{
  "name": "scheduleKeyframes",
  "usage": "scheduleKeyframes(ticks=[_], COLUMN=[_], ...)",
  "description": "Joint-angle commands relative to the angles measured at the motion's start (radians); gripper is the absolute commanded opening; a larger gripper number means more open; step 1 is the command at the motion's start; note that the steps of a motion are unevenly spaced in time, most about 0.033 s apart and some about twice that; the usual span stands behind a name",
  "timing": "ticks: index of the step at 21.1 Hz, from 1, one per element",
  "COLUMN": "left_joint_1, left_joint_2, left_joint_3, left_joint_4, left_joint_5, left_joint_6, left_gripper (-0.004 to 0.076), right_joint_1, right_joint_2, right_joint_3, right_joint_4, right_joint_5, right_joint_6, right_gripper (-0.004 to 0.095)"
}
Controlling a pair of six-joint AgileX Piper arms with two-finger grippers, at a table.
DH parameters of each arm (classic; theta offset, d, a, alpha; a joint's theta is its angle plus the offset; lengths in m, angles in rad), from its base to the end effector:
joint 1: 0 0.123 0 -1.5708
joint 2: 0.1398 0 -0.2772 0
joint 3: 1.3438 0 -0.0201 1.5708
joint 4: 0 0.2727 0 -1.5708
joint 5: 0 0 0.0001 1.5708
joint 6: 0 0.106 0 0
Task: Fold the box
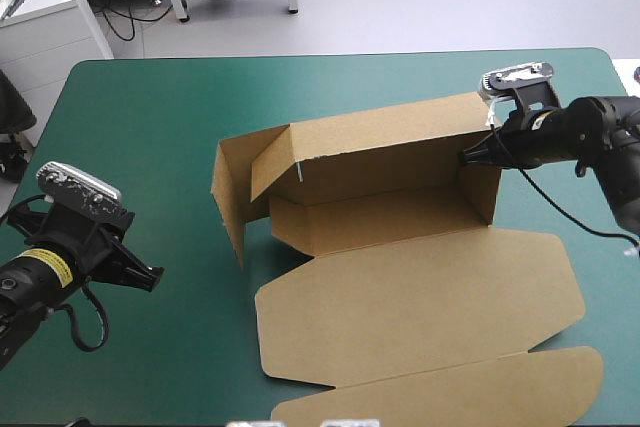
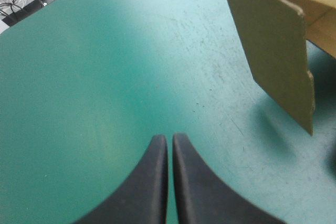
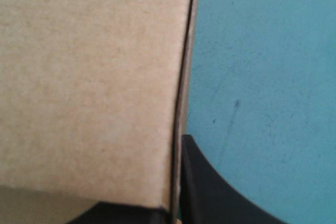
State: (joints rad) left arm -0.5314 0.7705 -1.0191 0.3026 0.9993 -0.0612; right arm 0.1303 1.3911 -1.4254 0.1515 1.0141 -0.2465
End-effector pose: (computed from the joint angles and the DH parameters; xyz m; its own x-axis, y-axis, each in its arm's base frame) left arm 0.1539 -0.0596 0.3892 -0.4798 0.4009 -0.7804 0.3704 0.8989 0.2341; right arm 0.3190 0.0555 0.3714 -0.7238 -0.2601 -0.6392 -0.3333 0.9428 -0.0063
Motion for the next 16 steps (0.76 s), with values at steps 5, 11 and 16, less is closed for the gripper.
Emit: scheduleKeyframes(ticks=[5, 11, 16], left_joint_1=[0.002, 0.002, 0.002], left_joint_2=[-0.005, -0.005, -0.005], left_joint_3=[-0.025, -0.025, -0.025], left_joint_4=[0.022, 0.018, 0.015], left_joint_5=[-0.09, -0.09, -0.09], left_joint_6=[-0.034, -0.043, -0.043], left_gripper=[0.001, 0.001, 0.001], right_joint_1=[-0.005, -0.005, -0.005], right_joint_2=[0.196, 0.318, 0.339], right_joint_3=[-0.212, -0.216, -0.216], right_joint_4=[0.081, 0.099, 0.099], right_joint_5=[0.24, 0.16, 0.036], right_joint_6=[-0.004, -0.02, -0.06], right_gripper=[-0.002, -0.0018, 0.0052])
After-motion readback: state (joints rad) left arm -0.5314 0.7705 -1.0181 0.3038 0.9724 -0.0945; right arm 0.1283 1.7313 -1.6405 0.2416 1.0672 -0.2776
